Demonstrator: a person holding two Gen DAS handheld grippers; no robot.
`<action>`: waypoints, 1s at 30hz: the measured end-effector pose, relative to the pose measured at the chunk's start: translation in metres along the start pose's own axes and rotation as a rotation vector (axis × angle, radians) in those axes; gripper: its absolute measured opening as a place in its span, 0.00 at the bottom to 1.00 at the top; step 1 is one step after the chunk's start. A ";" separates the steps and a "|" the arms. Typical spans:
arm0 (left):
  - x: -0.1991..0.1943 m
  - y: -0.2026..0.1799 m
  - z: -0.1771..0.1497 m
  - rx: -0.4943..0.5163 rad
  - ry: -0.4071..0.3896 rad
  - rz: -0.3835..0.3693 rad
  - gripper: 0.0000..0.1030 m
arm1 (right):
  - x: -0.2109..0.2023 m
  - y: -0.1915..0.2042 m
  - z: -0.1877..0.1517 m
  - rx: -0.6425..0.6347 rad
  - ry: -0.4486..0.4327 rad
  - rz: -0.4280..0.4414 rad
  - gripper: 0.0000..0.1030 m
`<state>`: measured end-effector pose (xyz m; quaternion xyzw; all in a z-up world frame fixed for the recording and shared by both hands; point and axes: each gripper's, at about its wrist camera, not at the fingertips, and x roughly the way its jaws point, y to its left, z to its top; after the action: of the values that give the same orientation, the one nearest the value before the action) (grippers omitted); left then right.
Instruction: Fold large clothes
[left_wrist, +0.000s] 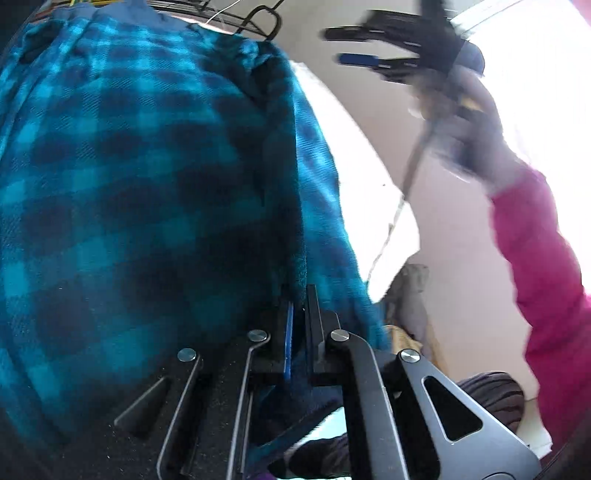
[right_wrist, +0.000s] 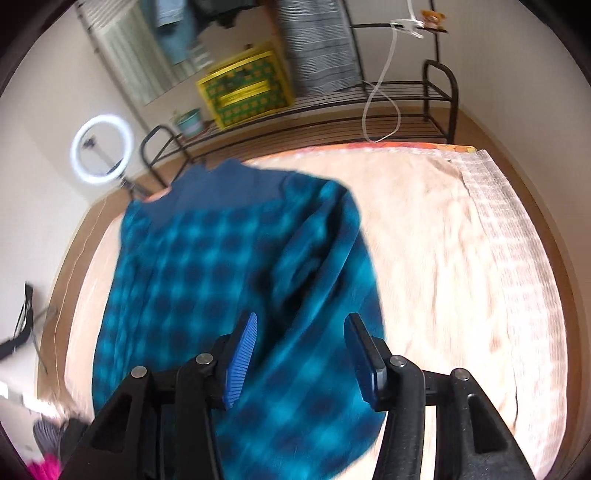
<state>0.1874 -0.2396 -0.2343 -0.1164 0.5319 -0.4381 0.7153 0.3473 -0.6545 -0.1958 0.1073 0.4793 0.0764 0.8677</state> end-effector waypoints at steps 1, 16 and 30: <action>-0.002 -0.003 0.000 0.003 -0.004 -0.018 0.02 | 0.008 -0.004 0.007 0.016 0.008 -0.001 0.50; 0.005 -0.010 -0.001 0.016 0.027 -0.122 0.01 | 0.117 -0.036 0.070 0.173 0.067 -0.033 0.07; 0.006 -0.027 -0.021 0.123 -0.006 0.189 0.01 | 0.051 0.052 0.084 -0.090 -0.075 -0.228 0.03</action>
<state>0.1558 -0.2534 -0.2302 -0.0230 0.5103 -0.4003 0.7608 0.4434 -0.6019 -0.1804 0.0158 0.4519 -0.0056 0.8919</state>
